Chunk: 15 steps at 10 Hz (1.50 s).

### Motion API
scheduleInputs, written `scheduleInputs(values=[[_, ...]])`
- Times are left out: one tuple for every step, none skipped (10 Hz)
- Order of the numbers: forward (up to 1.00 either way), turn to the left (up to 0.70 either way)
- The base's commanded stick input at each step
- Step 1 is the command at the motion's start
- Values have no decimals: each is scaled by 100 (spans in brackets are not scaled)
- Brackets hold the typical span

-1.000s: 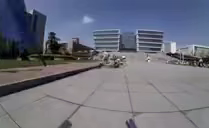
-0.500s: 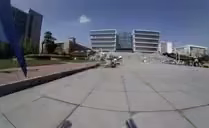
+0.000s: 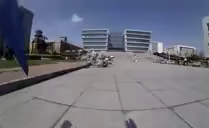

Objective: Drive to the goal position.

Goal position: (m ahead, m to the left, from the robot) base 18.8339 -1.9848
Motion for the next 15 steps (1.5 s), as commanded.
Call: scheduleInputs(values=[[0, -6], [0, -62], [0, -96], [0, -62], [0, -18], [43, 0], [100, 0], [100, 0], [100, 0], [100, 0], [100, 0], [100, 0], [100, 0], [100, 0], [100, 0]])
